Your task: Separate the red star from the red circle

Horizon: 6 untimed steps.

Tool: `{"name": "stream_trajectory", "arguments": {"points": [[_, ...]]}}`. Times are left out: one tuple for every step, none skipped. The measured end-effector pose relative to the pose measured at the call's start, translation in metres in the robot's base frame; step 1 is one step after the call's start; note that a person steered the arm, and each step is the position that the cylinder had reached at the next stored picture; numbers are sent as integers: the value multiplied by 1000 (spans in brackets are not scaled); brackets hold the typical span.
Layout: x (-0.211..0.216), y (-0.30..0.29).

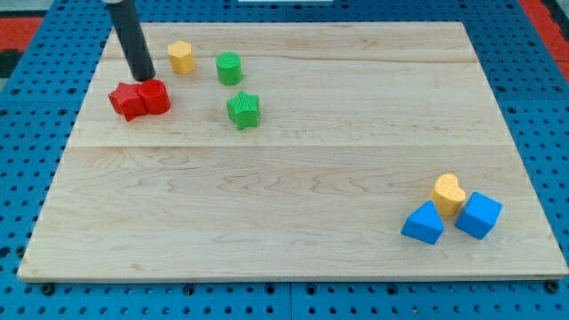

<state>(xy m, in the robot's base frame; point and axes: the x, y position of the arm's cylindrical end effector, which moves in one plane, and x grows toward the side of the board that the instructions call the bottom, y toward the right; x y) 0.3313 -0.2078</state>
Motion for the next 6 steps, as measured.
{"name": "stream_trajectory", "arguments": {"points": [[49, -14], [104, -12], [128, -14], [121, -46], [167, -21], [200, -26]]}}
